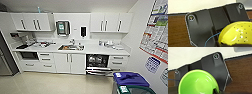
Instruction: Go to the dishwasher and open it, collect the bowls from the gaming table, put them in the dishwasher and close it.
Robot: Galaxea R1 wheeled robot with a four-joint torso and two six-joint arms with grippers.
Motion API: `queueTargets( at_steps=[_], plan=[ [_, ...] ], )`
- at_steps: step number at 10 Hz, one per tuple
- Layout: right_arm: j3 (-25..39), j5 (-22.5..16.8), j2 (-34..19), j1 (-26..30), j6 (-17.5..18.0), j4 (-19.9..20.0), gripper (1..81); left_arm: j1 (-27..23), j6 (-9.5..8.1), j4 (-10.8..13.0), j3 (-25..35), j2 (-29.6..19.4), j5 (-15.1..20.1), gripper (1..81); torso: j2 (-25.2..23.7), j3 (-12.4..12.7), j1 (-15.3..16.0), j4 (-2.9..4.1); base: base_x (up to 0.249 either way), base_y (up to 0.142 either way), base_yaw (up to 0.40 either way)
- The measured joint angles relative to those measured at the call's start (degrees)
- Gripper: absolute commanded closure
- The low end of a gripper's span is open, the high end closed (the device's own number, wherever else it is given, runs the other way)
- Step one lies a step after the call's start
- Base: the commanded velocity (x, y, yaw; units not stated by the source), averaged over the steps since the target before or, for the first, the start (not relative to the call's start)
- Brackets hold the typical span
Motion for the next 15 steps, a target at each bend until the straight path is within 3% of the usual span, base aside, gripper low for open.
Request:
queueTargets(
  at_steps=[15],
  plan=[
    [0.0,0.2,-0.1,-0.1,0.0,0.0,81.1,-0.1,0.0,0.2,0.2,0.1,-0.1,81.1,0.0,0.0,-0.1,0.0,0.129,0.0,0.0]
  ],
)
